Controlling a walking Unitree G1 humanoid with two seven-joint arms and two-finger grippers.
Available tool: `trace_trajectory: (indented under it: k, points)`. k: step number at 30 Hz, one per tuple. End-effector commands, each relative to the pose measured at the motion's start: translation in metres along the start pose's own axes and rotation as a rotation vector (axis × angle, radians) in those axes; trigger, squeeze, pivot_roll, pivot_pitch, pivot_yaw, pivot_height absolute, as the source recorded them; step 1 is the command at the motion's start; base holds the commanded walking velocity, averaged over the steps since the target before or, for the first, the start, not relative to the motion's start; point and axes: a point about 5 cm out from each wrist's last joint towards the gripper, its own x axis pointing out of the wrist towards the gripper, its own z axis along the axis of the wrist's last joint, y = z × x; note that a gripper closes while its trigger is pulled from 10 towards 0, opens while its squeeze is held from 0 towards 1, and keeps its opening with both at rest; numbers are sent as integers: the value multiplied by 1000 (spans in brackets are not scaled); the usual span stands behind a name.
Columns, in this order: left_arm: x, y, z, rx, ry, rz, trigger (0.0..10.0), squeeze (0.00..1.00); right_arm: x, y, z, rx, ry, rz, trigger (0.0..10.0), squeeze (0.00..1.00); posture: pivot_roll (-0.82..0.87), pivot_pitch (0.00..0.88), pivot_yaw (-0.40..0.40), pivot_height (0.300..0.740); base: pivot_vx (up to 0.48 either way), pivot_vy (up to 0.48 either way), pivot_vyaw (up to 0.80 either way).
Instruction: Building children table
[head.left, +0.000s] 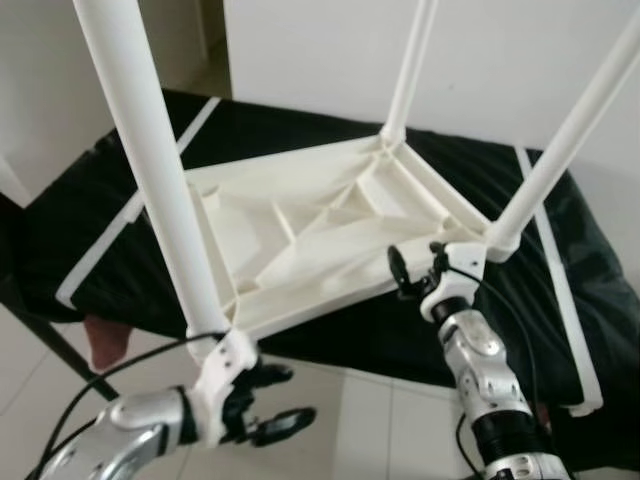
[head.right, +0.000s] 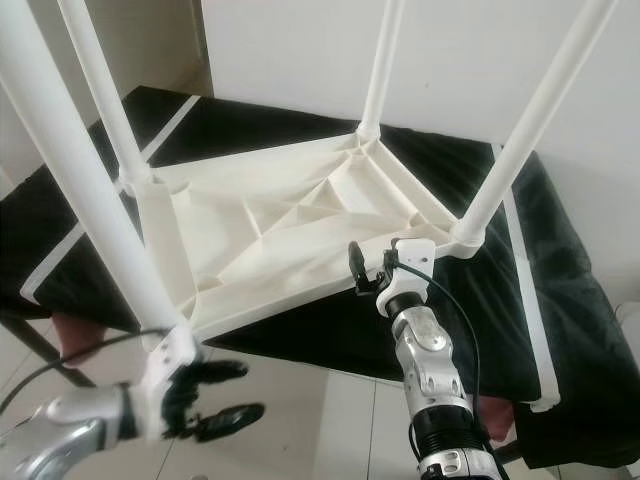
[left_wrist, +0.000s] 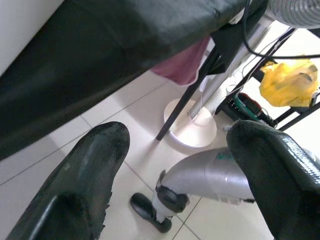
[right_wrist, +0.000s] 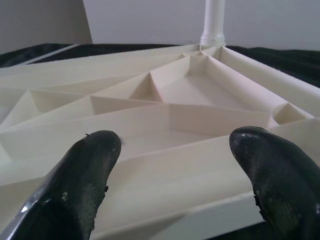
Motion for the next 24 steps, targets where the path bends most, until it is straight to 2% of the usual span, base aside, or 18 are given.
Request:
trace_trajectory:
  k: [1,5,6,7,10,11,13,14,16,21,24]
  points:
    - [-4,4,-3,21,26,-10,10000,0,0,-1,-2,5,3,0,10000,0,137,31,-89,740,0,0,0]
    - [-4,25,-4,85,47,88,10000,0,3,2,-1,9,-3,8,10000,0,140,29,-91,740,0,0,0]
    - [-2,35,0,110,42,120,10000,0,5,2,-1,11,-4,10,10000,0,145,28,-96,740,0,0,0]
    - [-2,35,0,110,42,120,10000,0,5,2,-1,11,-4,10,10000,0,145,28,-96,740,0,0,0]
    - [7,63,13,167,31,176,10000,0,7,3,-1,12,-7,16,10000,0,148,26,-99,740,0,0,0]
    - [7,63,13,167,31,176,10000,0,7,3,-1,12,-7,16,10000,0,148,26,-99,740,0,0,0]
    - [12,81,22,215,48,198,10000,0,8,4,0,17,-11,20,10000,0,144,23,-95,740,0,0,0]
    - [12,81,22,215,48,198,10000,0,8,4,0,17,-11,20,10000,0,144,23,-95,740,0,0,0]
    - [16,93,33,256,47,211,10000,0,8,5,0,21,-13,21,10000,0,138,23,-89,740,0,0,0]
    - [19,99,43,280,26,217,10000,0,8,6,0,21,-16,20,10000,0,129,22,-79,740,0,0,0]
    - [15,90,50,250,-32,165,10000,0,3,3,-1,20,-18,1,10000,0,106,21,-55,740,0,0,0]
